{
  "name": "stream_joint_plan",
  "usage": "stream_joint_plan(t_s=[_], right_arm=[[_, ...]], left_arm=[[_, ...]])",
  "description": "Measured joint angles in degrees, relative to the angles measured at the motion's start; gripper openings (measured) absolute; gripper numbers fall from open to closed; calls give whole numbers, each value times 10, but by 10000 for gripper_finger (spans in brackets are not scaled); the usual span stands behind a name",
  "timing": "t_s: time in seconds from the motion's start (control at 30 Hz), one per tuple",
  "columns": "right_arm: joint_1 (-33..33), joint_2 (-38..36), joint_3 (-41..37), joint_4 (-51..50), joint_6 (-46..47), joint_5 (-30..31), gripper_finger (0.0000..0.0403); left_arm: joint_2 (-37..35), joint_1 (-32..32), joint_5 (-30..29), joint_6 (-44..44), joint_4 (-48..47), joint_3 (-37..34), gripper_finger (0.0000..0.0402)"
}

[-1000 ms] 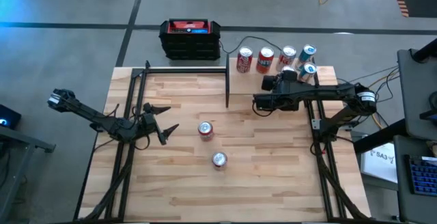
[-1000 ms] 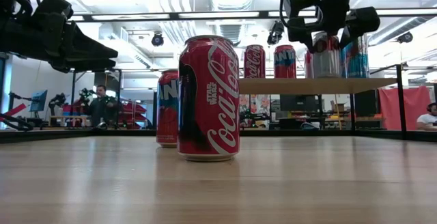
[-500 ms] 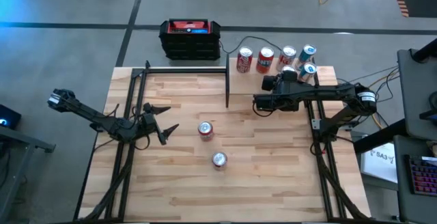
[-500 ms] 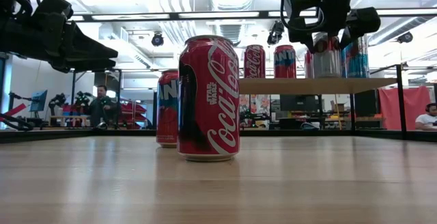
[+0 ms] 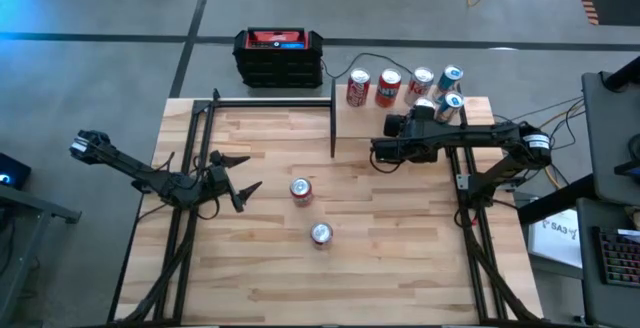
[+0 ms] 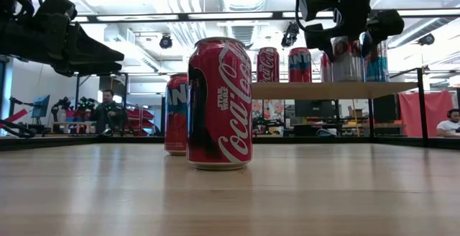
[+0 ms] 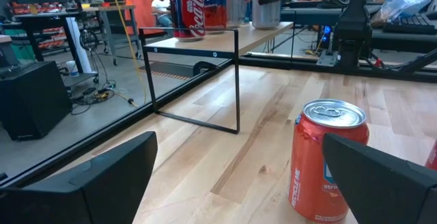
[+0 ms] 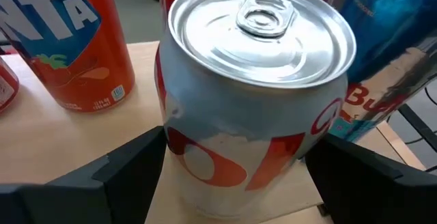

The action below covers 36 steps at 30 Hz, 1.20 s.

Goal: Place canned beverage on shelf
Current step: Put the silver soda can on the shelf aligned with the other silver soda can

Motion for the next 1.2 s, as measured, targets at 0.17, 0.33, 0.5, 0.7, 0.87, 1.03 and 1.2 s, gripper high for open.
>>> stream_joint_plan(t_s=[0.17,0.33,0.5,0.7,0.87,1.03,1.2], right_arm=[[0,0,6,2,3,4,325],[0,0,9,3,10,10,325],[0,0,9,4,14,10,325],[0,0,18,3,-17,6,325],[2,0,33,1,-27,-12,325],[1,0,38,-6,1,-15,325],[1,0,38,-10,3,-28,325]], left_arm=[[0,0,0,0,0,0,400],[0,0,0,0,0,0,400],[0,0,0,0,0,0,400],[0,0,0,0,0,0,400],[0,0,0,0,0,0,400],[0,0,0,0,0,0,400],[0,0,0,0,0,0,400]])
